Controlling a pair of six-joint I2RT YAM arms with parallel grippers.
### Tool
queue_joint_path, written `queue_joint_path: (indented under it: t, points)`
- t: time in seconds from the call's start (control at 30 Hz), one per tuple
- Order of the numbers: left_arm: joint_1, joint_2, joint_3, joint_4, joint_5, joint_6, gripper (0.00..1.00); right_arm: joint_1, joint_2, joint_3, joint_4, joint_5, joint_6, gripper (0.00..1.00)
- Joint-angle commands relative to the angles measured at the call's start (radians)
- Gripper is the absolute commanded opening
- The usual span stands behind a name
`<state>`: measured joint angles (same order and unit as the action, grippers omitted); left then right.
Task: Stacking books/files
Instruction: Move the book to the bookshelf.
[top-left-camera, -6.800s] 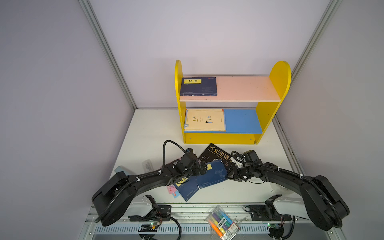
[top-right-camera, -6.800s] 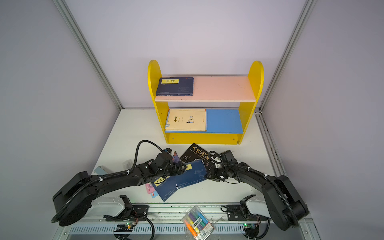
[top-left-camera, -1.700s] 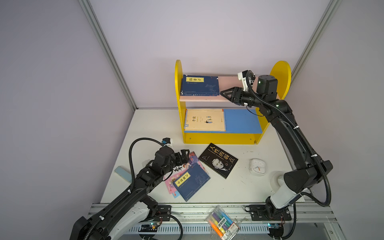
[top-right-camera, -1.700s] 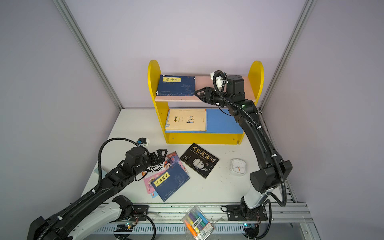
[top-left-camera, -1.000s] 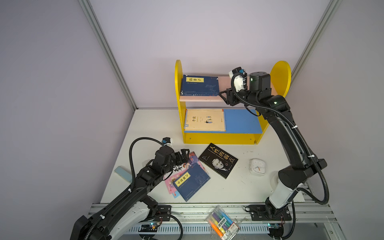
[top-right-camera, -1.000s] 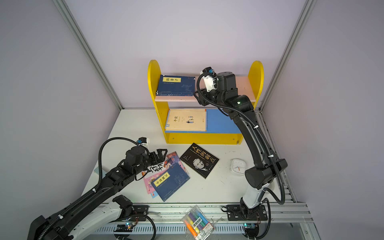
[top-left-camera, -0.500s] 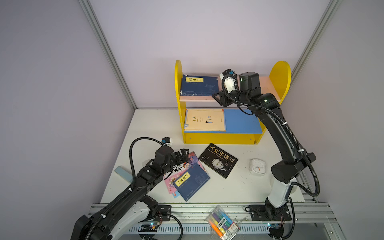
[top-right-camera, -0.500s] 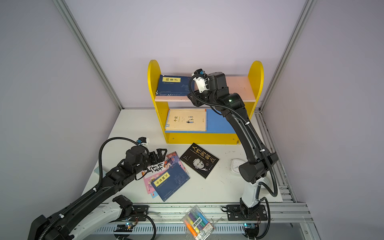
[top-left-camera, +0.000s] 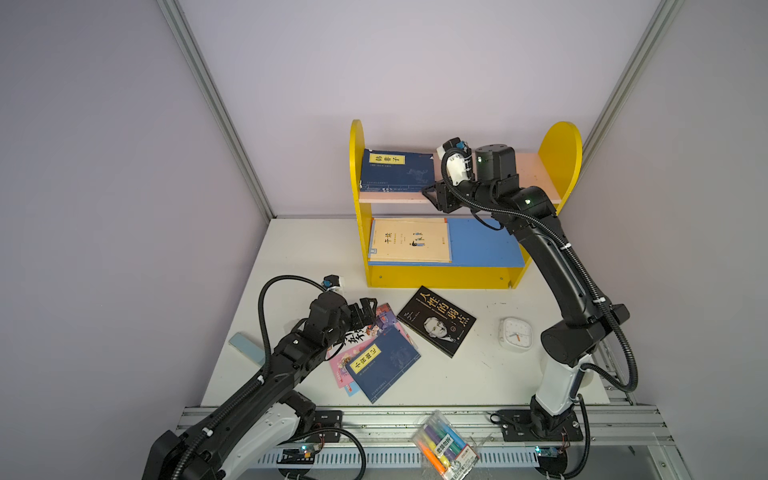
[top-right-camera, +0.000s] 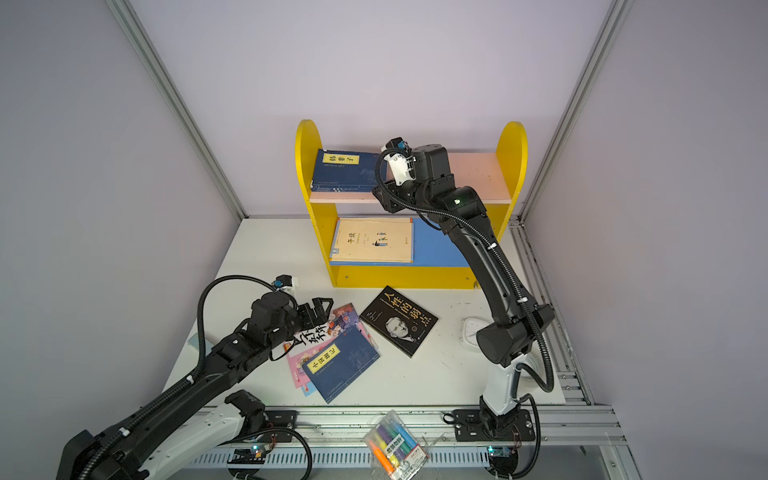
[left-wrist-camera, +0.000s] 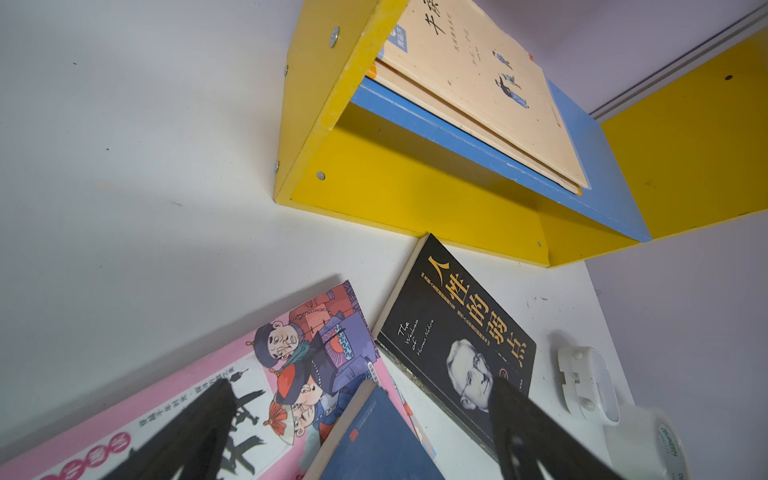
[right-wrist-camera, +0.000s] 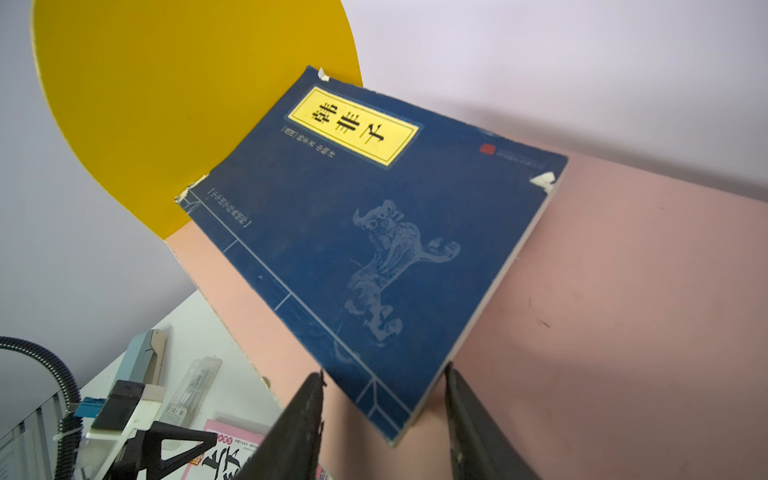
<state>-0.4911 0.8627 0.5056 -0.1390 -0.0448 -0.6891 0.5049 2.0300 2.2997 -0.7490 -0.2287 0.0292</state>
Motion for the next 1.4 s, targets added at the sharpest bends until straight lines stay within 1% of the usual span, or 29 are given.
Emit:
queue_joint_path:
  t: [0.0,0.43,0.7,0.87,1.37]
  points:
    - [0.005,0.001,-0.003,0.012,0.011,0.003,0.98,0.002,0.011,0.007,0.029,-0.008,0.022,0.49]
    - [0.009,0.001,-0.015,0.022,0.016,-0.003,0.98,0.003,0.044,0.069,-0.011,-0.075,0.039,0.5]
    - [0.012,-0.006,-0.021,0.022,0.018,-0.004,0.98,0.002,0.029,0.069,-0.024,-0.051,0.054,0.58]
    - [0.013,-0.009,-0.024,0.025,0.016,-0.008,0.98,0.001,0.018,0.068,-0.045,-0.052,0.075,0.59]
    - [0.013,-0.009,-0.03,0.032,0.022,-0.011,0.98,0.001,0.036,0.098,-0.069,-0.169,0.13,0.6]
